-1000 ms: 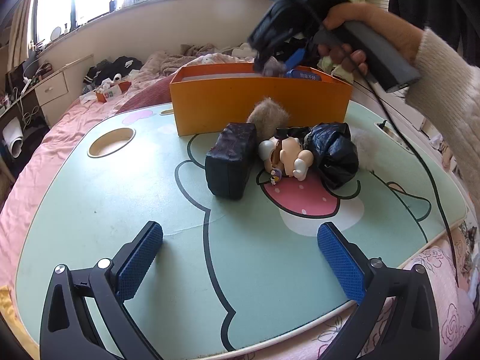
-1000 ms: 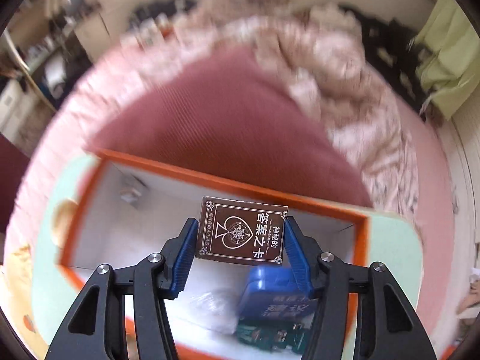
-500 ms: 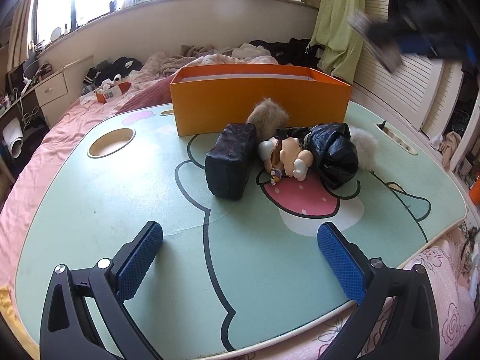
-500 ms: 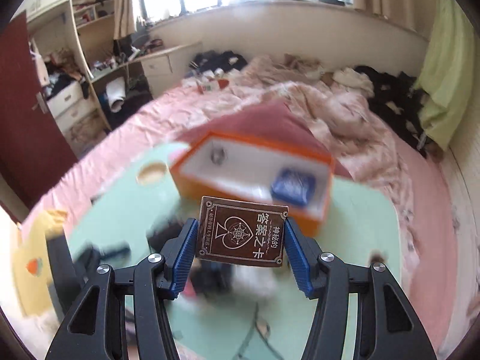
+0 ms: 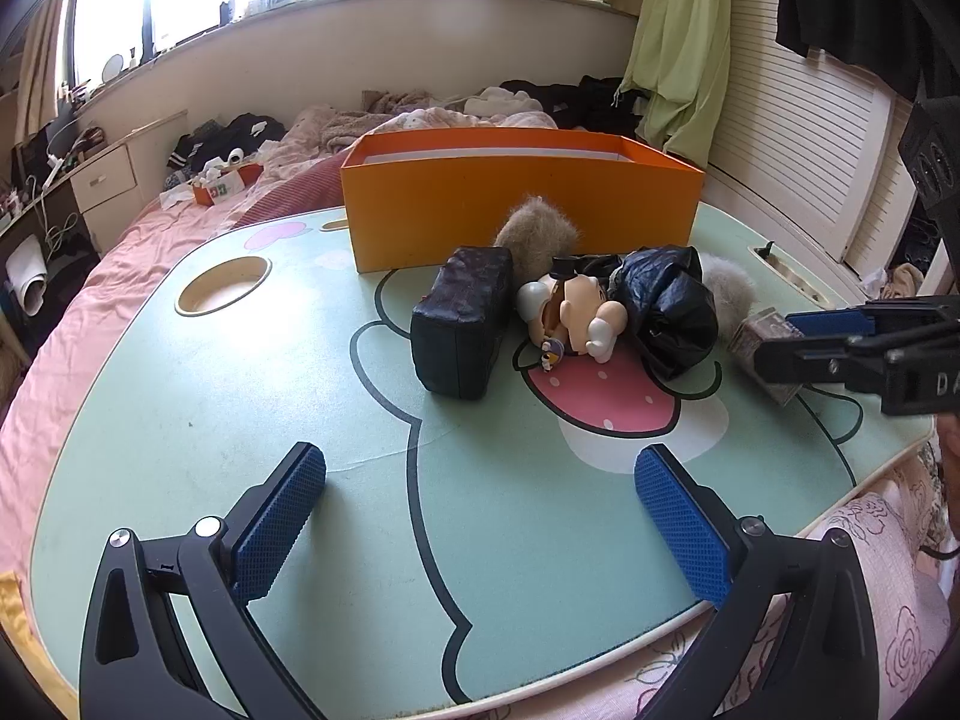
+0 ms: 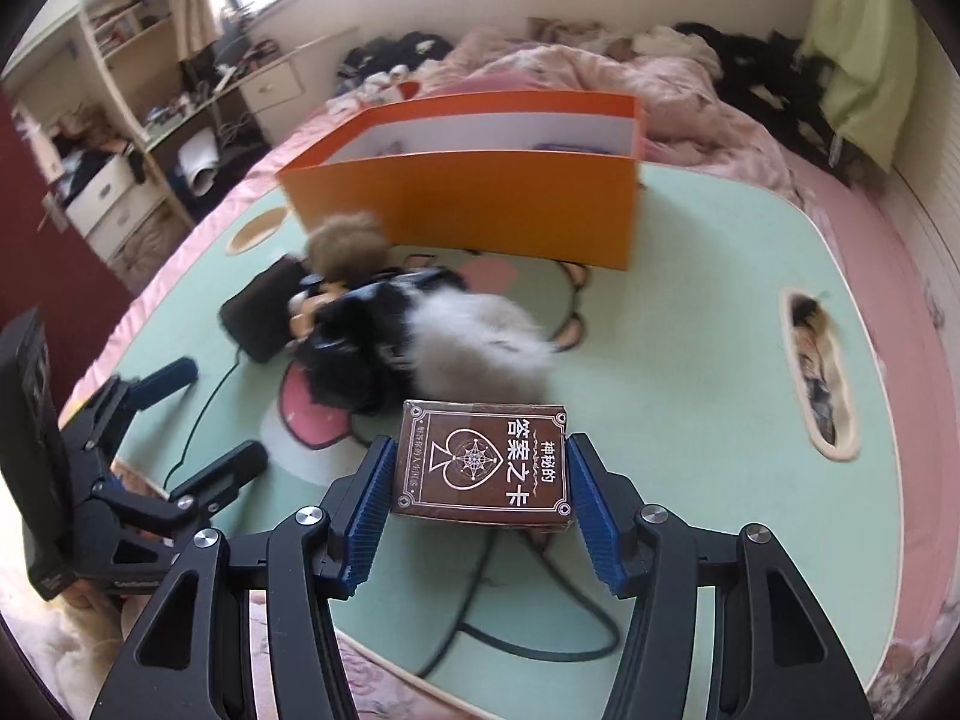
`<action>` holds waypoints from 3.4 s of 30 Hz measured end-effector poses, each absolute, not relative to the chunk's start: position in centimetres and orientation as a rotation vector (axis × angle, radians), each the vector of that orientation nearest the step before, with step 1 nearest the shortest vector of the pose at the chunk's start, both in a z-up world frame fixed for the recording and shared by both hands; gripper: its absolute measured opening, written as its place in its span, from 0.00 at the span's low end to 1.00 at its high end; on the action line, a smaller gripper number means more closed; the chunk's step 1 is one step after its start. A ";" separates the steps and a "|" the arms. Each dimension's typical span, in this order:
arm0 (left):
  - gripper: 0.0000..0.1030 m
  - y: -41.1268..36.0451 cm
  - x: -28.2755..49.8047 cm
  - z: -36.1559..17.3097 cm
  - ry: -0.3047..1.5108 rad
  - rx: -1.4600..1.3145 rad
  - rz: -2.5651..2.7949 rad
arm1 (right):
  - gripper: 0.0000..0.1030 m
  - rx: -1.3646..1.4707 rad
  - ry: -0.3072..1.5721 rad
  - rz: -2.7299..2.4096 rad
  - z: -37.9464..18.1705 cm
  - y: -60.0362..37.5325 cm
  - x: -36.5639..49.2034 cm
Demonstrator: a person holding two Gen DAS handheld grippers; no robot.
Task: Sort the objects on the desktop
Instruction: 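Lift the brown card out and set it on the table, right gripper, then reach into the box and grasp the blue tin with the left gripper, then lift the blue tin out and place it beside the black pouch, left gripper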
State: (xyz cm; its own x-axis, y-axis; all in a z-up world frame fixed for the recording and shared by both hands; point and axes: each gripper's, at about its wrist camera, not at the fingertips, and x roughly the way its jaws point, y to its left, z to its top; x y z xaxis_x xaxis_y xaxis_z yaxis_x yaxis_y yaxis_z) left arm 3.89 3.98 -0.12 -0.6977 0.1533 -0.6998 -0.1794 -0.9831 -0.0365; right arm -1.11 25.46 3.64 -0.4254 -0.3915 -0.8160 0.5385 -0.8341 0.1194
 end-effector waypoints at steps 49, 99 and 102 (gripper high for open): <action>1.00 4.0 3.9 0.0 0.052 -1.124 2.742 | 1.00 0.934 0.330 -2.413 0.1 26.5 3.9; 0.65 13.4 -20.8 4.3 -0.045 -1.522 2.338 | 1.00 0.901 0.308 -2.415 0.8 26.2 4.0; 0.65 10.9 -16.8 8.5 -0.108 -1.306 2.418 | 1.00 0.901 0.307 -2.415 0.8 26.3 4.0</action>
